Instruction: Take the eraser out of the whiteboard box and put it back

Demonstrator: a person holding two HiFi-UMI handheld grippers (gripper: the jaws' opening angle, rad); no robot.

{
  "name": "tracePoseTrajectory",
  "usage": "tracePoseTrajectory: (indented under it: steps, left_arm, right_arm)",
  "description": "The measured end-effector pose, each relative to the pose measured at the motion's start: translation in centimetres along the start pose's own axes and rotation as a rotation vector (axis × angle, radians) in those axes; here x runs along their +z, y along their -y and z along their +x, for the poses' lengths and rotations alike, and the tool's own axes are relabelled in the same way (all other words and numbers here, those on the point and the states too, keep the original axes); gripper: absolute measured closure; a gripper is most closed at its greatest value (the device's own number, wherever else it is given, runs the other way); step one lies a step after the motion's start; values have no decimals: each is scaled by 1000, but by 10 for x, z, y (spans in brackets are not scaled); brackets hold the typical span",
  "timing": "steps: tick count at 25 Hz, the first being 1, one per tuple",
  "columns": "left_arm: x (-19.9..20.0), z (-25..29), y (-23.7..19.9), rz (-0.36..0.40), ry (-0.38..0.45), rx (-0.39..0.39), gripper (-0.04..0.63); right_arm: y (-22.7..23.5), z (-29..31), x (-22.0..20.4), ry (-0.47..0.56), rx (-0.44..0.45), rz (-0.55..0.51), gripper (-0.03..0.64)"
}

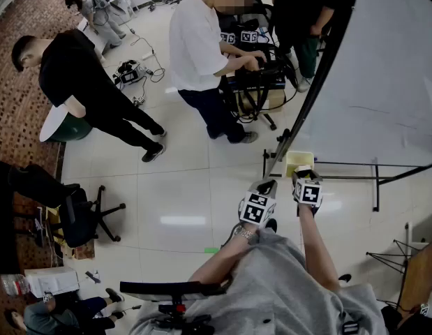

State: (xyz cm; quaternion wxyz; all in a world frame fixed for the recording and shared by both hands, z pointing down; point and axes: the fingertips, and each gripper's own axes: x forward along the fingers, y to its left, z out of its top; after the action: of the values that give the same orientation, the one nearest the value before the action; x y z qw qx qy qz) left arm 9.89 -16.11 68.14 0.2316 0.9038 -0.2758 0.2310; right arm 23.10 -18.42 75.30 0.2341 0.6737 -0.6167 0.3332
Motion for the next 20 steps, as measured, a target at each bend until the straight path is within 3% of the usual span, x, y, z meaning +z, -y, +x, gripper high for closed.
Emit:
tracePoseTrajectory:
  steps: [4, 9, 13, 17, 20]
  left_arm:
    - [13, 7, -10, 10, 8, 5, 592]
    - [23, 13, -13, 13, 20, 7, 592]
    - [33, 20, -16, 2, 36, 11, 592]
    - [32, 27, -11, 7, 28, -1, 592]
    - [32, 30, -10, 14, 22, 0, 592]
  right_arm:
    - [3, -4, -2, -25, -57, 22, 314]
    - [1, -3, -2, 6, -9, 6, 307]
    - [-19, -1, 0, -18, 25, -47, 306]
    - [-18, 20, -8, -58, 57, -16, 307]
    - [-17, 22, 1, -63, 84, -20, 345]
